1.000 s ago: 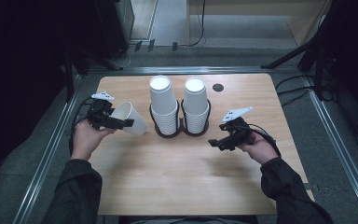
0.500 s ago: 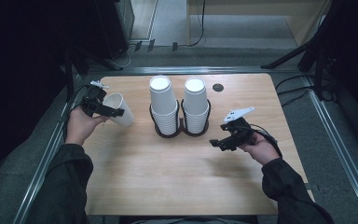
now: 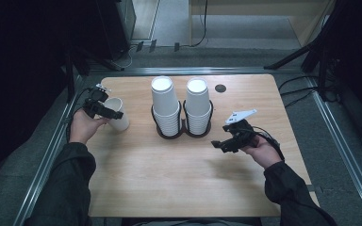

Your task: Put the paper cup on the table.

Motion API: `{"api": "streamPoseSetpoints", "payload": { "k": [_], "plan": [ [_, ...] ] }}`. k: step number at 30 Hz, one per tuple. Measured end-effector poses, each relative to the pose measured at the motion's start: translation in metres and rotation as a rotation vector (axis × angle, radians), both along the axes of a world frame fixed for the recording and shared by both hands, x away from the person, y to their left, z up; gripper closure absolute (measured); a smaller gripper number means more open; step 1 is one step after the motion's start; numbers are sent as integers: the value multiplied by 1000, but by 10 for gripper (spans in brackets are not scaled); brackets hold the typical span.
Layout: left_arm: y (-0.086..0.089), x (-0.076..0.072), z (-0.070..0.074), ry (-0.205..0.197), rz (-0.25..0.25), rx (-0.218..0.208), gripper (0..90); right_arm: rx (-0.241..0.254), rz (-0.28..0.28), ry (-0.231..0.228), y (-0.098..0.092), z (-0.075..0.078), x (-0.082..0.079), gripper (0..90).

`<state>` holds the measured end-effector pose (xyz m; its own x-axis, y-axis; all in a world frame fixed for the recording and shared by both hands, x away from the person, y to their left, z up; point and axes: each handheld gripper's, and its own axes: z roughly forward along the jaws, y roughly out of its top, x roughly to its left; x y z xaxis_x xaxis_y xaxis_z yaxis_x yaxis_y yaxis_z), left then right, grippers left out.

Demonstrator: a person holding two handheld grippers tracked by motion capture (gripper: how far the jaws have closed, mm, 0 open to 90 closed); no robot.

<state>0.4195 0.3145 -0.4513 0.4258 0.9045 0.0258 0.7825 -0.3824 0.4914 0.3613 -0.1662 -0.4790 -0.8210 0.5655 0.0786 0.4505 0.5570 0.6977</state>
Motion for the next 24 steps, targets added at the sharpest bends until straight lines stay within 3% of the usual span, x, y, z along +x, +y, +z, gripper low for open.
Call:
{"api": "streamPoseSetpoints", "payload": {
  "k": [2, 12, 20, 24],
  "plan": [
    [-1, -1, -4, 1, -11, 22, 111, -10, 8, 4, 0, -1, -1, 208],
    [-1, -3, -6, -17, -20, 19, 75, -20, 13, -2, 4, -1, -3, 206],
    [4, -2, -7, 13, -19, -43, 26, -21, 7, 0, 3, -2, -1, 206],
    [2, -3, -5, 1, -36, -42, 5, -21, 11, 0, 3, -2, -1, 206]
  ]
}}
